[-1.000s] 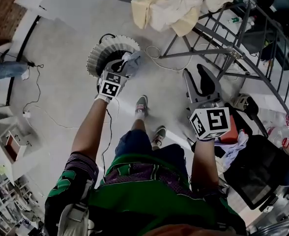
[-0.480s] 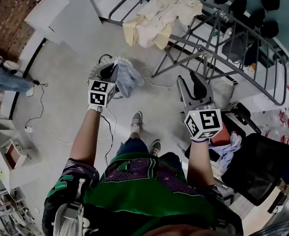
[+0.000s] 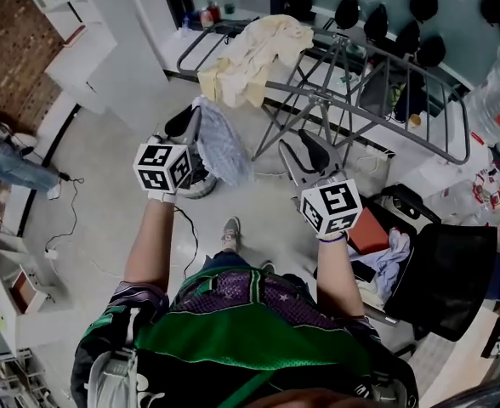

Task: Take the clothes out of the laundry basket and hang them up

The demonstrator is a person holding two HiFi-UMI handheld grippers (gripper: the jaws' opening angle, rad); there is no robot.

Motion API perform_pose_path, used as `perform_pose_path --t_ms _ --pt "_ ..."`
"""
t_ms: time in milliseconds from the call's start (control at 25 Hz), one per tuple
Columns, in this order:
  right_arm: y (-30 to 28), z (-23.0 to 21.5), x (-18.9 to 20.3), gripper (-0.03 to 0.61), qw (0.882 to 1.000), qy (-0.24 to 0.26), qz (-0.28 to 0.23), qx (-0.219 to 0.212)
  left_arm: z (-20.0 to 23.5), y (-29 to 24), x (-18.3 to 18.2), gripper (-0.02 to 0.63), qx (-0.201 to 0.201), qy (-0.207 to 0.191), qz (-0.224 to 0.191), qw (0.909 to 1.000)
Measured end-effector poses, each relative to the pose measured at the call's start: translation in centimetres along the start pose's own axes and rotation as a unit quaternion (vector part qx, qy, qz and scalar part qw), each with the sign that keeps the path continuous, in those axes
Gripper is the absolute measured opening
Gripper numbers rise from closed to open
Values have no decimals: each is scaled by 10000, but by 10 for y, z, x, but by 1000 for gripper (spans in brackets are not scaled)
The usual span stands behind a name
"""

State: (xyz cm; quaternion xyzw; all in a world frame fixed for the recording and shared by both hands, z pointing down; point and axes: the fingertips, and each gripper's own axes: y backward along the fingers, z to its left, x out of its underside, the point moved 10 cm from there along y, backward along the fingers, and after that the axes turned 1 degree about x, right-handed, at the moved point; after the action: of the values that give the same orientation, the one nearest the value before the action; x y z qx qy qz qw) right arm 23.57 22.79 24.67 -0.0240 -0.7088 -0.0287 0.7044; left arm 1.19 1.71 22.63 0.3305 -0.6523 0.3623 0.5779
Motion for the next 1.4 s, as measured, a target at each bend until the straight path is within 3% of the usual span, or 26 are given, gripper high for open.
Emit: perform_pose_path --t_ms 240,360,760,960,1120,1240,1400 --pt "17 8 3 166 9991 299 249 -194 -35 2 -68 40 487 16 -757 9959" --pt "23 8 16 166 9989 218 391 -169 -53 2 -90 40 756 99 -984 9922" --pt "52 -21 50 165 9965 -172 634 515 -123 3 -161 40 1800 81 -1680 9692" --pt "58 -21 53 161 9963 -231 616 556 -146 7 -179 41 2137 88 -1871 9588" --pt "60 -21 50 121 9966 -163 531 603 -154 8 -184 40 2267 141 -1910 9549" --pt "67 -22 47 15 9965 -56 487 674 -154 8 -182 41 2194 119 -1894 9570" --pt "87 -36 38 11 9957 18 366 857 -140 8 -177 40 1944 198 -1832 9635"
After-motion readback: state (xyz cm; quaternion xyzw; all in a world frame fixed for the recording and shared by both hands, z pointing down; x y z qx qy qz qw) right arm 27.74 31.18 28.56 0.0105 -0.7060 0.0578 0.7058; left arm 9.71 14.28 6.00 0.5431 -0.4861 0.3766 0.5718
